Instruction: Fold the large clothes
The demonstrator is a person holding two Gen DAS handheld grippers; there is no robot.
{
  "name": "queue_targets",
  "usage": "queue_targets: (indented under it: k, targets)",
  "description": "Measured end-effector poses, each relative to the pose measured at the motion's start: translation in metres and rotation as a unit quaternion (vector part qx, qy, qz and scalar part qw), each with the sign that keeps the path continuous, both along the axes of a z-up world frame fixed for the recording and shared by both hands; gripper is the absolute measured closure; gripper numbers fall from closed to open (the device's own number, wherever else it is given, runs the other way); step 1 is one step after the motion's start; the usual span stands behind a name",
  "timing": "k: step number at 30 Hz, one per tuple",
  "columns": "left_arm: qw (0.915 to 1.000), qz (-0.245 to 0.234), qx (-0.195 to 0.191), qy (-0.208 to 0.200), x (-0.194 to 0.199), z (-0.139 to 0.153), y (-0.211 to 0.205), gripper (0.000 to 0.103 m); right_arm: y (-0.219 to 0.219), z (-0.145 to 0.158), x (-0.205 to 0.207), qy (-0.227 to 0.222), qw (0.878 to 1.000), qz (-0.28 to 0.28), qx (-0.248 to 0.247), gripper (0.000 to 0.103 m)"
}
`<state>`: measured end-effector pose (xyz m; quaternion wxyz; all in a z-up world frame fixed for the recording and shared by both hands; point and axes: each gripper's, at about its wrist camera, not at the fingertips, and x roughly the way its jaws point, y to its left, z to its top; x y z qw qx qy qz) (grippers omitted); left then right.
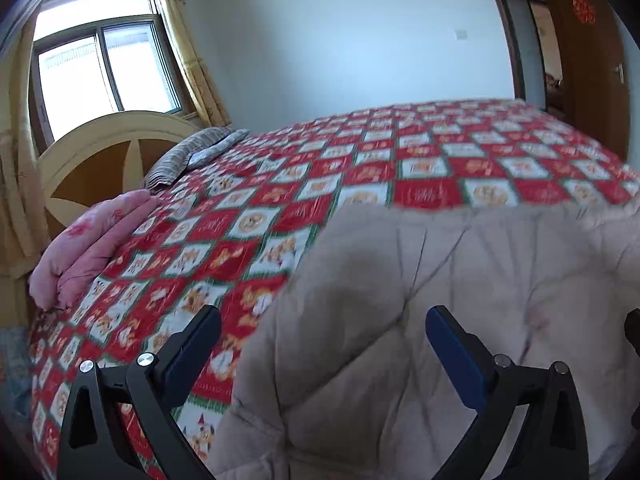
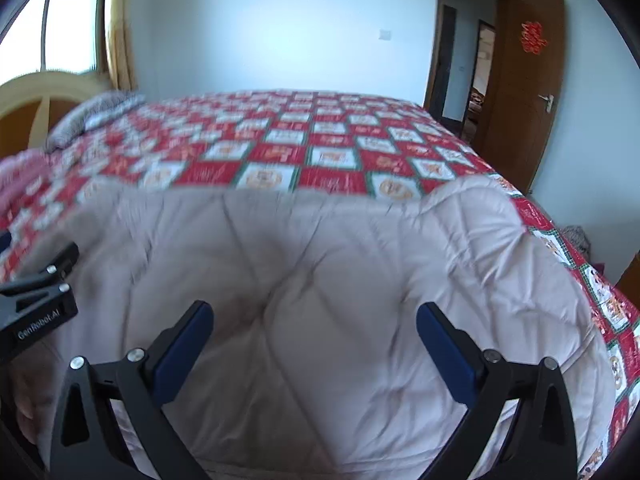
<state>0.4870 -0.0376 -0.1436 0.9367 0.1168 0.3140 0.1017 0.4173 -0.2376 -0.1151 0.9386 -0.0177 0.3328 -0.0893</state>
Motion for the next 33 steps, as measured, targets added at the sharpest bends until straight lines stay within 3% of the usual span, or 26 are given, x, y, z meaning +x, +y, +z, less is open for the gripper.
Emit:
queue_targets:
  k: [3,12,19,23,25,29,33]
  targets:
    - [0.9999,0.005,0.001,0.016,0.000,-0.025,0.003,0.001,0.000,-0.025,0.009,0.015,1.000,-0.004,-0.002,0.000]
    - [0.9996,0.003,-0.018,0.024,0.005,-0.027,0.007,0.001,-0.004,-0.042,0.018,0.034,0.999,-0.005,-0.009,0.000]
    - [0.9990,0.025,-0.037,-0.001,-0.048,-0.005,0.044,0.001,-0.001,-0.043,0.014,0.034,0.999,-0.007,-0.014,0.000]
    - [0.9983,0.049,-0.032,0.002,-0.076,-0.011,0.070,0.001,0.002,-0.044,0.015,0.034,0.999,-0.009,-0.024,0.000]
    - [0.9958,0.050,-0.073,0.020,-0.086,-0.017,0.083,0.001,0.004,-0.043,0.013,0.034,0.999,-0.010,-0.030,0.000]
    - [0.9824,0.052,-0.170,0.058,-0.101,-0.026,0.090,0.001,0.001,-0.033,-0.011,0.035,0.999,0.002,-0.022,0.000]
    - [0.9795,0.060,-0.182,0.061,-0.110,-0.035,0.080,0.001,0.007,-0.024,-0.067,-0.008,0.998,0.006,-0.064,0.000]
